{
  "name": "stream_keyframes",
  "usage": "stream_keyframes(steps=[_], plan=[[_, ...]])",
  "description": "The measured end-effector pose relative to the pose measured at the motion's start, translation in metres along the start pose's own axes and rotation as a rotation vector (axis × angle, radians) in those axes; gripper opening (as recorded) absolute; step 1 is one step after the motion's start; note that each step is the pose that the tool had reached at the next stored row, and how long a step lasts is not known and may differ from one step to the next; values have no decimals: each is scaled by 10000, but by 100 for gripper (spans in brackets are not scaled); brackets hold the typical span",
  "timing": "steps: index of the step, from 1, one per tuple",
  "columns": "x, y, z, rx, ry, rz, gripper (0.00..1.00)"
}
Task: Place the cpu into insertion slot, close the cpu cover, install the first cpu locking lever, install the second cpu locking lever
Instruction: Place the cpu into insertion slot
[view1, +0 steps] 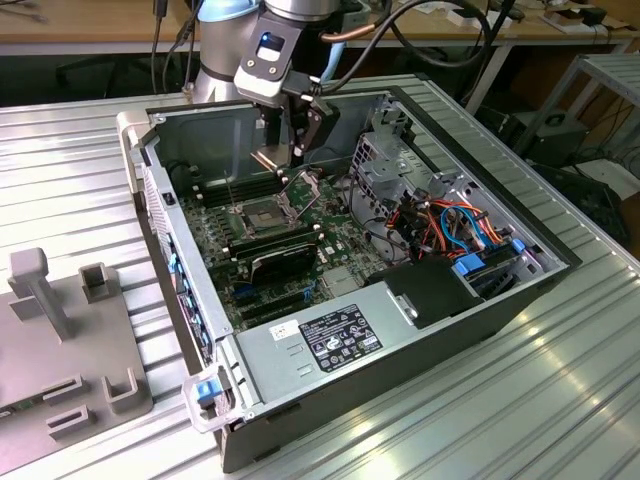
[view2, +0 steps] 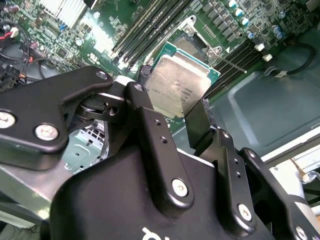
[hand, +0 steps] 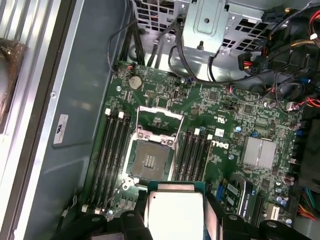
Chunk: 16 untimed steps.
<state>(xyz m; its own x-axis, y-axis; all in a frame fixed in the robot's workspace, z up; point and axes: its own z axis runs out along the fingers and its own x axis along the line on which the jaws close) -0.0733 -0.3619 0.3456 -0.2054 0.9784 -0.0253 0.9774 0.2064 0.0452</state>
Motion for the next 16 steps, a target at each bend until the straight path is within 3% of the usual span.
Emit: stream_keyframes(steps=[12, 16], plan=[[-3, 18, 41, 46, -82, 1806, 53], [-5, 27, 47, 55, -101, 2177, 53]])
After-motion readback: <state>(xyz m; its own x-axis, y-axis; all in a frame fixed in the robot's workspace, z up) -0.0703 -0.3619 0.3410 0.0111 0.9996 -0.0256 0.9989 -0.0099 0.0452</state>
